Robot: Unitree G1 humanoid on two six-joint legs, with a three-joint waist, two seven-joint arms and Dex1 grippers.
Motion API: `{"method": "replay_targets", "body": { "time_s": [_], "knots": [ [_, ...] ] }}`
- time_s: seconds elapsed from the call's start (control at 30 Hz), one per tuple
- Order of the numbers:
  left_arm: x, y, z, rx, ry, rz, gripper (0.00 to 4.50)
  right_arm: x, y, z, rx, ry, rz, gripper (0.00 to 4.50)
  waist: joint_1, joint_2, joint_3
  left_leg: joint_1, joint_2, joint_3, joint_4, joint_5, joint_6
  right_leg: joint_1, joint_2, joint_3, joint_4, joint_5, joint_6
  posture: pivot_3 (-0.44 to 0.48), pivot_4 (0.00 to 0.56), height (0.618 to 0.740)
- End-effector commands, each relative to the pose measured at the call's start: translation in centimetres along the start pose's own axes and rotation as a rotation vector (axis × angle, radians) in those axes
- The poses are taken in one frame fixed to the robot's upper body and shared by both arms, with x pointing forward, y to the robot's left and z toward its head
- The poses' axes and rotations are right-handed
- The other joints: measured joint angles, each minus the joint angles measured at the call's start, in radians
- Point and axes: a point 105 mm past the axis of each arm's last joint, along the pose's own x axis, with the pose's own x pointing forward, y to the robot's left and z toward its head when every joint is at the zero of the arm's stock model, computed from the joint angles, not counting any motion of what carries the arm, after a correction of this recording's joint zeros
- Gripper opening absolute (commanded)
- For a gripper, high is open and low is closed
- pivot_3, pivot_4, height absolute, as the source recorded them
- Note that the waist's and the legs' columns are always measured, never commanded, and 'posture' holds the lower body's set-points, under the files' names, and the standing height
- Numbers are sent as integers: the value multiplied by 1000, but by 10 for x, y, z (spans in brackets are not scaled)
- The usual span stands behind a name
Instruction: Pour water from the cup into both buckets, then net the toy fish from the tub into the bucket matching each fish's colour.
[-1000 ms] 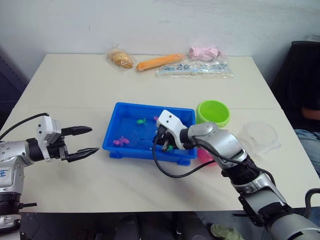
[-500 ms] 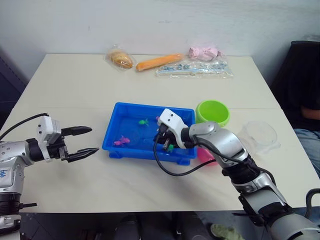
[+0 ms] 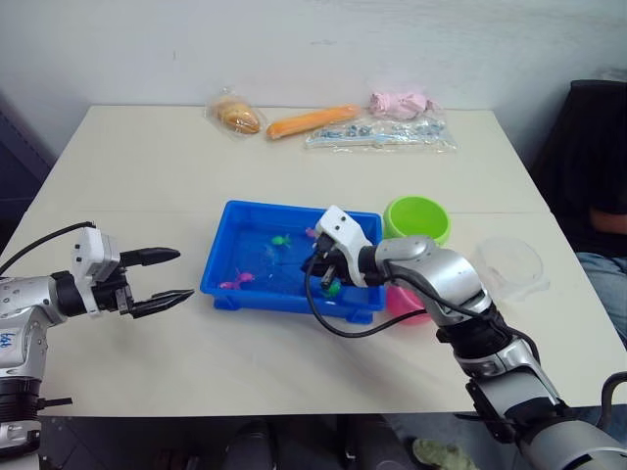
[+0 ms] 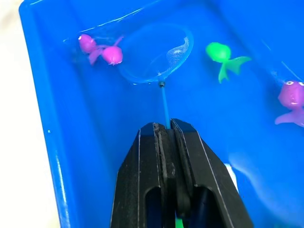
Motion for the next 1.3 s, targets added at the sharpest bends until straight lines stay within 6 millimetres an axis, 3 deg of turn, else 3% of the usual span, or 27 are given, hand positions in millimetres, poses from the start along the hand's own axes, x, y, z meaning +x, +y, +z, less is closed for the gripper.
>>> {"method": "replay_targets", "body": {
  "time_s": [0.03,0.37,1.3],
  "knots": [
    [-2,3,8,36,-13,10,4462,-6,2,7,-17,-35,0,0,0,0,0,0,0,0,0,0,0,0,0,0,0,0,0,0,150,740],
    [-2,4,8,40,-14,12,4462,-7,0,-2,-68,11,-4,0,0,0,0,0,0,0,0,0,0,0,0,0,0,0,0,0,150,740],
    [-4,3,8,45,-13,18,4462,-6,12,5,-3,-29,55,0,0,0,0,0,0,0,0,0,0,0,0,0,0,0,0,0,150,740]
  ]
}}
